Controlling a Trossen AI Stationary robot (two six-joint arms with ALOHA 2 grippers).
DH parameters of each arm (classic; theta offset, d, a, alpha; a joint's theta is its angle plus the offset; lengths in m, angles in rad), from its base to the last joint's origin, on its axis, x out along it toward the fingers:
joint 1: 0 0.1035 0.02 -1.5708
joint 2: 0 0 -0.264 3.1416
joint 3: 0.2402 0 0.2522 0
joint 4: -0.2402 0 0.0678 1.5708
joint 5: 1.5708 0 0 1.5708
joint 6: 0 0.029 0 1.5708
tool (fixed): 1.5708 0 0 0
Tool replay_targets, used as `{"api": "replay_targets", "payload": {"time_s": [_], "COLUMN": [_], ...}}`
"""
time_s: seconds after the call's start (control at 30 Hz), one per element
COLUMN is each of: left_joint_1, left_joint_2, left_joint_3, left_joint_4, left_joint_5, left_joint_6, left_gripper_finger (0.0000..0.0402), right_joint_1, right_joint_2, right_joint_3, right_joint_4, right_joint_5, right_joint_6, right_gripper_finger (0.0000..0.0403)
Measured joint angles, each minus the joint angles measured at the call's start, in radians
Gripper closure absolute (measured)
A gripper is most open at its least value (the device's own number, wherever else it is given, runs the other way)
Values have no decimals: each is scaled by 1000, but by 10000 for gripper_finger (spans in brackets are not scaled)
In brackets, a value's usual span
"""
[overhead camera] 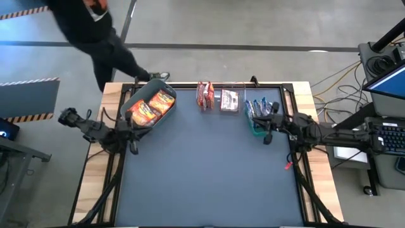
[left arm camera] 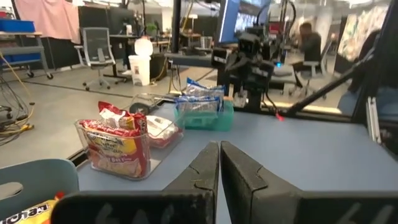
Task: Sort Maruchan noodles
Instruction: Return to Home Position
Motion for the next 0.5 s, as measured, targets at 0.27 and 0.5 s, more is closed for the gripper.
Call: {"api": "replay_targets", "payload": {"time_s": [0.27, 0.5], "left_joint_1": [2, 2], "left_joint_2": [-50, -58], "left_joint_3": [-30, -45], "left_joint_4": [10, 7], "left_joint_5": [-59, -77], "left_joint_6": [-6, -13], "left_gripper_finger": [402, 402], "right_joint_1": [0, 0], "right_joint_2": [-131, -209], "right_joint_3": [-82, -94], "right_joint_4": [-1, -25], "right_joint_5": [-10, -52], "right_joint_6": [-5, -41], "right_gripper_finger": [394, 394]}}
